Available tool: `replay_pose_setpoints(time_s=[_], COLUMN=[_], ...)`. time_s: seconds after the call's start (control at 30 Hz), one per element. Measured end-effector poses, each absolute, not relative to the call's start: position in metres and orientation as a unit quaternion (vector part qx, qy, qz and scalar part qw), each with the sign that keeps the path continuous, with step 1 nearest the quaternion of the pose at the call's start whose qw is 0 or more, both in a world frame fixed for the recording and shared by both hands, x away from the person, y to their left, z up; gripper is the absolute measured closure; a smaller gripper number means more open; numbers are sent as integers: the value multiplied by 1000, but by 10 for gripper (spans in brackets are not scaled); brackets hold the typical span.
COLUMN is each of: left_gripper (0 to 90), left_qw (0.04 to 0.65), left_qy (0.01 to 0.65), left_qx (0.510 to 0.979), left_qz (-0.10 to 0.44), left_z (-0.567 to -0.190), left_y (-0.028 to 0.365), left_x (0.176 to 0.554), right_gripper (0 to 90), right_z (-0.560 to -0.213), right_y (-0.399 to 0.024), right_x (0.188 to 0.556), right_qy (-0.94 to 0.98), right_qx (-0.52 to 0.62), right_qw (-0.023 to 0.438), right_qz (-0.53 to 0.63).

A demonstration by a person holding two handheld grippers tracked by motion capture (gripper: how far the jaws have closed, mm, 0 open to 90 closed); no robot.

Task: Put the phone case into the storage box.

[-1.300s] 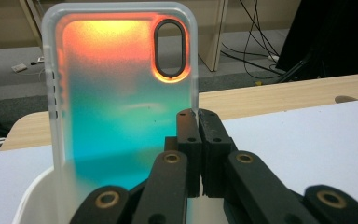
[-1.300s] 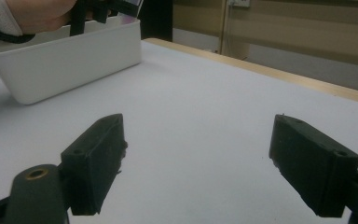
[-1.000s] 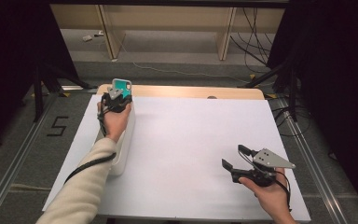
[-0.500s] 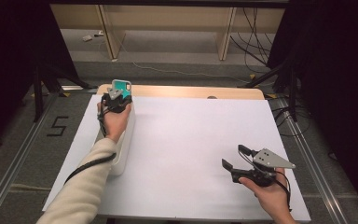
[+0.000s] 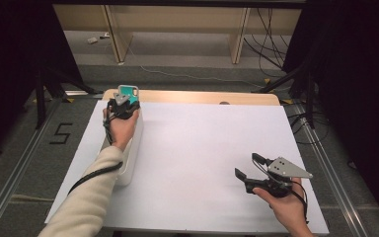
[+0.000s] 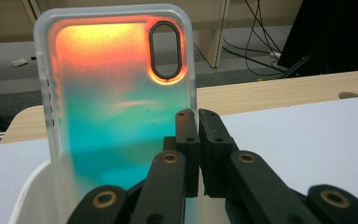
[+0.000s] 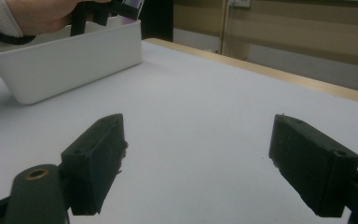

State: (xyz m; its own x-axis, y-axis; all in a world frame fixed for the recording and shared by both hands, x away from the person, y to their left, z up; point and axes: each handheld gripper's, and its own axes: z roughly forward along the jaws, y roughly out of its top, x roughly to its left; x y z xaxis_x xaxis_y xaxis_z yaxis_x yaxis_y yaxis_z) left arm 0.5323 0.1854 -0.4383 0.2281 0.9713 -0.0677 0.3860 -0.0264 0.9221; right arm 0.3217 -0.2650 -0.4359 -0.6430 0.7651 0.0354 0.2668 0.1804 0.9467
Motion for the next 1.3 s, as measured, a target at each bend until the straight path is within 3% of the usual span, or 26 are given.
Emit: replay_pose_setpoints(time_s=[0.17,0.4,0.67,0.8,0.93,1.3], left_gripper=[766,440,184,143,45,0], left_qw=[451,468,474,486,490,519], left_qy=[531,514,500,488,476,450], left_qx=[638,636,640,644,653,656], left_qz=[328,336,340,334,327,312], left_z=[-437,-428,-415,-409,-406,-391], left_y=[186,184,180,180,181,187], left_x=[532,528,521,517,512,492], right_gripper=[195,195,194,193,190,165], right_z=[-436,-436,-436,-436,-436,-435], right_y=[-265,-265,-265,-265,-265,-265], right_x=[322,322,322,322,322,322], right_qy=[733,736,732,734,733,732], right_qx=[353,351,352,352,348,346], right_qw=[231,232,233,228,237,234], right_qz=[534,531,534,534,535,538])
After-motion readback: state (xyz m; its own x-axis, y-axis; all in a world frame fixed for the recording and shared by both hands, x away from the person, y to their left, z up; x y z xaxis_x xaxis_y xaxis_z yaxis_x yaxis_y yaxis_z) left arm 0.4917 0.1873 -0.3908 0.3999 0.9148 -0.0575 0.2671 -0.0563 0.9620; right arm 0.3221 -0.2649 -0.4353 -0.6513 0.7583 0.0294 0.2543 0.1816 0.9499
